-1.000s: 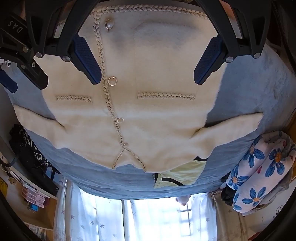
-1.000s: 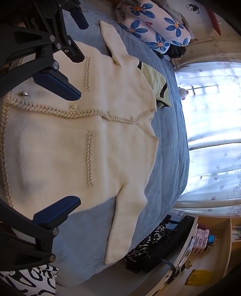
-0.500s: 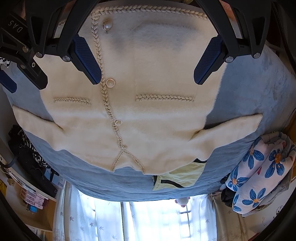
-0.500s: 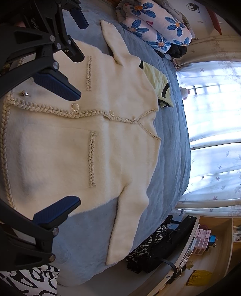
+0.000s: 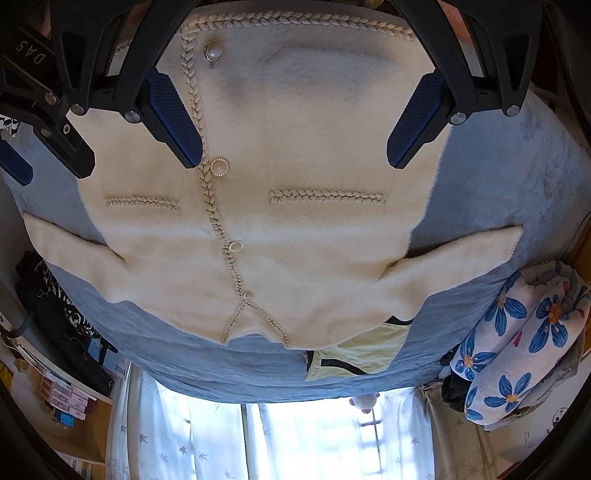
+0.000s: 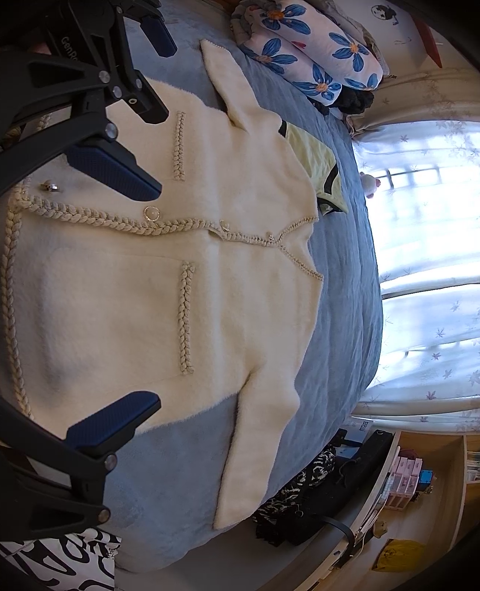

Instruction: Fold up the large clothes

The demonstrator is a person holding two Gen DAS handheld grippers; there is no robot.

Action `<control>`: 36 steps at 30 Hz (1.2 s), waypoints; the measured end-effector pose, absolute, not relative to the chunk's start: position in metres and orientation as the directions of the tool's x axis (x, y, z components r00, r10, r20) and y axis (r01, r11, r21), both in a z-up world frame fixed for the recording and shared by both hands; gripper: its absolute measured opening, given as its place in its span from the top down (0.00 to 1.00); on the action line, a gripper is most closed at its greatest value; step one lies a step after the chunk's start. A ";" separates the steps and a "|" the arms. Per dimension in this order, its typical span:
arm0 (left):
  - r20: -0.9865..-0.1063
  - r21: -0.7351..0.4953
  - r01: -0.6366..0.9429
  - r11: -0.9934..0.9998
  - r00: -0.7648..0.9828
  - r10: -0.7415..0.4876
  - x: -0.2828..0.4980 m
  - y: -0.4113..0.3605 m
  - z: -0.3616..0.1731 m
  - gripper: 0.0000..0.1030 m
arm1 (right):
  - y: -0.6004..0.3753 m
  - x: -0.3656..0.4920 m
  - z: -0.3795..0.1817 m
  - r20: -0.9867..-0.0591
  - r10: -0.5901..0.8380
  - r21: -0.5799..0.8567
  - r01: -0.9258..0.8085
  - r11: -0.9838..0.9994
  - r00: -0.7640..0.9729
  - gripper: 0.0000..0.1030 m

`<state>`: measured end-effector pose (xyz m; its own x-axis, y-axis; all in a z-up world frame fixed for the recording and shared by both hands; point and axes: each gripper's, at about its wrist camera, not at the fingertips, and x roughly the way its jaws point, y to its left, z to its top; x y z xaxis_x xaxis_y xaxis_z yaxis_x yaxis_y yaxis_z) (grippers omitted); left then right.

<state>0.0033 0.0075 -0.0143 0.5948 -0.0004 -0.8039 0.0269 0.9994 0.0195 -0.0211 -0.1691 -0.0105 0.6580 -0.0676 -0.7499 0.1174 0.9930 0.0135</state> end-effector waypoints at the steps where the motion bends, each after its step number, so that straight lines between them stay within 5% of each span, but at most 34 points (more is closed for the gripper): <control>1: -0.804 0.021 0.027 0.999 0.594 0.001 0.003 0.008 -0.014 0.04 | -0.169 -0.021 -0.011 -0.750 -0.067 0.013 0.117 0.993 0.658 0.00; 36: -0.808 0.028 0.020 0.999 0.588 0.011 -0.002 0.012 -0.014 0.04 | -0.167 -0.022 -0.016 -0.757 -0.059 0.024 0.117 0.993 0.651 0.00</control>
<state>-0.0021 0.0117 -0.0141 0.5885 0.0114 -0.8084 0.0196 0.9994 0.0284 -0.0224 -0.1668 -0.0157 0.6510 -0.0589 -0.7568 0.1173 0.9928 0.0236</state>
